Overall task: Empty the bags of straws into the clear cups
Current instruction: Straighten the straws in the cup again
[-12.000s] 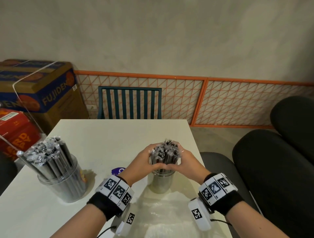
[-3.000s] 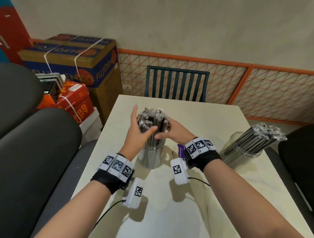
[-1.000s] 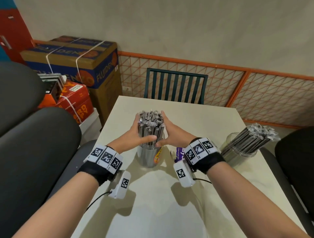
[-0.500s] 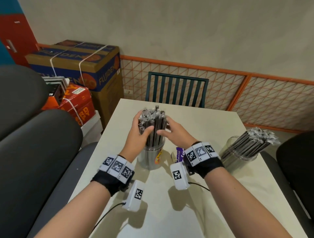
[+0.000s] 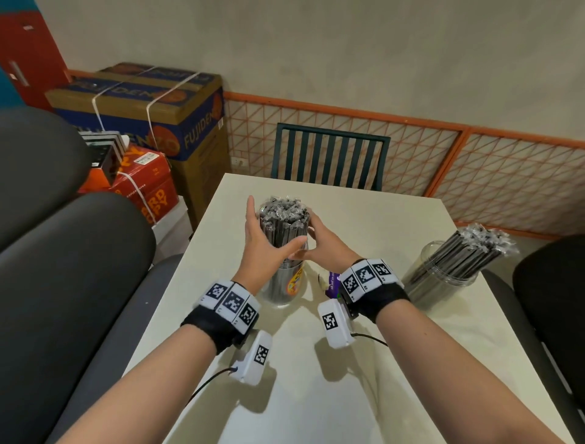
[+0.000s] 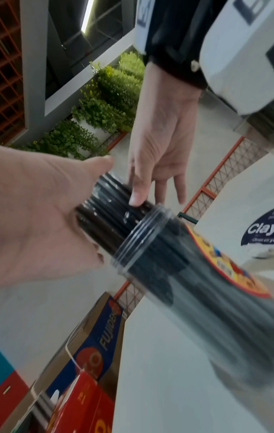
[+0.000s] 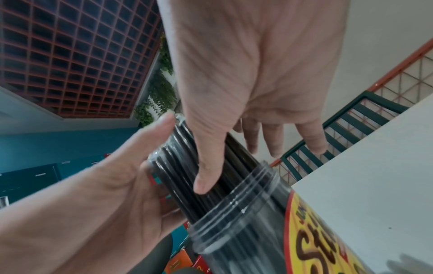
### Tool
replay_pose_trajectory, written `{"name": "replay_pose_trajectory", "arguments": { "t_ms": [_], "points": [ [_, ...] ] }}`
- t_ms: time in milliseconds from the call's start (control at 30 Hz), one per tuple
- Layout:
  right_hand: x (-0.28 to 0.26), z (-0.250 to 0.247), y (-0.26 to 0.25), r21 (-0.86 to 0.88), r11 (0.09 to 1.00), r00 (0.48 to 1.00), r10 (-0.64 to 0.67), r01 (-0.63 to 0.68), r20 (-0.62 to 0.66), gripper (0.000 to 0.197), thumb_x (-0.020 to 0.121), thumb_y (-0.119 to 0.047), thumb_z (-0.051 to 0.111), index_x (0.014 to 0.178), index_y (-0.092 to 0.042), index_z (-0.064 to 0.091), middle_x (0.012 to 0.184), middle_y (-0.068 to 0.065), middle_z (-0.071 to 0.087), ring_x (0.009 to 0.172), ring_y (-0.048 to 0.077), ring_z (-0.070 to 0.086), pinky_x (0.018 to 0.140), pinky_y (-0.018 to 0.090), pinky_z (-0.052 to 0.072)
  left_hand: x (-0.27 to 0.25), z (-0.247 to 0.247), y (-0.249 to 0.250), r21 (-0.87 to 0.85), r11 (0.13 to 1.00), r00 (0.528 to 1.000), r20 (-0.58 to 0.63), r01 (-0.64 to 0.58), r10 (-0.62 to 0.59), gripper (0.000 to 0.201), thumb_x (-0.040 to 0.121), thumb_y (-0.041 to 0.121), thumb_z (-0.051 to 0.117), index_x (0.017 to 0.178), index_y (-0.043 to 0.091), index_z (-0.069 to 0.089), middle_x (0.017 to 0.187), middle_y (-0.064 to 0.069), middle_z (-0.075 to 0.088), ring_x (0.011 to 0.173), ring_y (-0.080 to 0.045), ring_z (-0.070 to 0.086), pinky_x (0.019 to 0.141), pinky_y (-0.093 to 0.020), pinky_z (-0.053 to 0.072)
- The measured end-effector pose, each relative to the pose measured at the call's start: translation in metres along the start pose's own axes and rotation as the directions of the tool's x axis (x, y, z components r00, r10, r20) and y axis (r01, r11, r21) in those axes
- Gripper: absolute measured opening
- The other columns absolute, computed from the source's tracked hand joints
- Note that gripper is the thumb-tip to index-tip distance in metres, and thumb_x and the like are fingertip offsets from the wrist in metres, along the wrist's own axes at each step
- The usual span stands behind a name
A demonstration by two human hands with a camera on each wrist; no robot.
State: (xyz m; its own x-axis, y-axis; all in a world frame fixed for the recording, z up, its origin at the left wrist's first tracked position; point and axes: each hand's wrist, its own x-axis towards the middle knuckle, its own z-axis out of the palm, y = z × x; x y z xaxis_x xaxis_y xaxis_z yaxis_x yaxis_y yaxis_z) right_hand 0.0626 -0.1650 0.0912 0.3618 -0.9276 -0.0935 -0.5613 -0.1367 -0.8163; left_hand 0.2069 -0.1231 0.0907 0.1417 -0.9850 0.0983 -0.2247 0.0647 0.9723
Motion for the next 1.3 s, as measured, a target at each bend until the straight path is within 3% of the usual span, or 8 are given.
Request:
{"name": "replay_pose_trajectory", "arguments": {
  "t_ms": [267, 500, 600, 733, 800, 967, 1100, 1300],
  "points": [
    [-0.002, -0.007, -0.016, 0.037, 0.999, 0.994, -0.029, 0.033, -0.110, 0.075, 0.088, -0.014, 0.062, 0.149, -0.019, 0.018, 0.147, 0.009, 0.040, 0.133, 0.023, 0.043, 0.111, 0.040, 0.035, 0.014, -0.011, 0.010, 0.075, 0.994, 0.996, 0.044, -0.077, 0.074, 0.070, 0.088, 0.009, 0.058, 0.145, 0.017, 0.020, 0.148, -0.008, 0.033, 0.134, -0.021, 0.037, 0.112, -0.035, 0.032],
    [-0.004, -0.006, -0.007, -0.059, 0.998, 0.998, 0.018, -0.014, 0.058, 0.105, 0.075, -0.016, 0.077, 0.151, -0.021, 0.004, 0.156, 0.003, 0.026, 0.142, 0.020, 0.028, 0.117, 0.041, 0.027, 0.005, -0.025, 0.006, -0.011, 1.000, 0.977, 0.210, -0.015, 0.016, 0.098, 0.081, 0.014, 0.070, 0.148, 0.026, -0.001, 0.151, -0.003, 0.023, 0.130, -0.008, 0.033, 0.102, -0.022, 0.030],
    [-0.006, 0.001, -0.006, 0.013, 1.000, 1.000, -0.012, 0.011, 0.027, 0.097, 0.075, -0.014, 0.076, 0.148, -0.020, 0.013, 0.150, 0.003, 0.036, 0.138, 0.018, 0.034, 0.114, 0.038, 0.030, 0.006, -0.020, 0.003, -0.017, 0.999, 0.967, 0.250, 0.051, -0.045, 0.108, 0.079, 0.013, 0.072, 0.147, 0.025, -0.010, 0.152, -0.002, 0.022, 0.127, -0.004, 0.030, 0.103, -0.022, 0.029],
    [-0.008, 0.008, -0.006, 0.001, 1.000, 1.000, 0.002, -0.002, -0.012, 0.071, 0.085, -0.012, 0.066, 0.144, -0.014, 0.027, 0.138, 0.002, 0.046, 0.128, 0.015, 0.041, 0.100, 0.020, 0.032, 0.009, -0.014, 0.002, 0.005, 0.999, 0.963, 0.263, 0.048, -0.048, 0.090, 0.087, 0.010, 0.061, 0.147, 0.017, -0.005, 0.150, -0.006, 0.027, 0.134, -0.012, 0.033, 0.097, -0.015, 0.031],
    [-0.006, 0.008, -0.004, -0.046, 0.999, 0.999, 0.011, -0.012, -0.033, 0.065, 0.084, -0.014, 0.066, 0.140, -0.012, 0.034, 0.137, 0.004, 0.045, 0.129, 0.018, 0.041, 0.101, 0.022, 0.033, 0.010, -0.016, 0.003, 0.033, 0.998, 0.960, 0.275, 0.053, -0.060, 0.088, 0.089, 0.010, 0.059, 0.148, 0.015, -0.006, 0.151, -0.007, 0.026, 0.135, -0.013, 0.032, 0.099, -0.017, 0.029],
    [0.001, 0.004, 0.002, -0.107, 0.993, 0.999, 0.045, -0.046, -0.011, 0.114, 0.058, -0.054, 0.076, 0.148, -0.021, 0.015, 0.154, 0.002, 0.029, 0.140, 0.018, 0.030, 0.114, 0.042, 0.031, 0.007, -0.026, 0.006, 0.058, 0.994, 0.960, 0.259, 0.097, -0.108, 0.106, 0.081, 0.019, 0.070, 0.147, 0.023, -0.012, 0.156, -0.005, 0.016, 0.140, -0.016, 0.025, 0.101, -0.021, 0.025],
    [0.006, 0.002, 0.008, -0.124, 0.991, 0.998, 0.057, -0.060, -0.027, 0.123, 0.048, -0.064, 0.071, 0.148, -0.020, 0.014, 0.154, 0.001, 0.028, 0.141, 0.017, 0.029, 0.114, 0.044, 0.032, 0.001, -0.028, 0.007, 0.091, 0.989, 0.964, 0.229, 0.119, -0.137, 0.109, 0.080, 0.024, 0.071, 0.147, 0.024, -0.014, 0.157, -0.006, 0.015, 0.143, -0.017, 0.019, 0.101, -0.022, 0.021],
    [-0.029, -0.008, -0.012, -0.158, 0.968, 0.981, 0.195, -0.193, -0.004, 0.099, 0.084, -0.032, 0.068, 0.150, -0.007, -0.001, 0.157, 0.012, 0.016, 0.144, 0.023, 0.020, 0.114, 0.034, 0.023, -0.010, -0.032, 0.005, 0.145, 0.972, 0.951, 0.224, 0.185, -0.214, 0.108, 0.080, 0.032, 0.069, 0.147, 0.024, -0.016, 0.157, -0.010, 0.015, 0.144, -0.021, 0.018, 0.111, -0.033, 0.021]
  ]
}}
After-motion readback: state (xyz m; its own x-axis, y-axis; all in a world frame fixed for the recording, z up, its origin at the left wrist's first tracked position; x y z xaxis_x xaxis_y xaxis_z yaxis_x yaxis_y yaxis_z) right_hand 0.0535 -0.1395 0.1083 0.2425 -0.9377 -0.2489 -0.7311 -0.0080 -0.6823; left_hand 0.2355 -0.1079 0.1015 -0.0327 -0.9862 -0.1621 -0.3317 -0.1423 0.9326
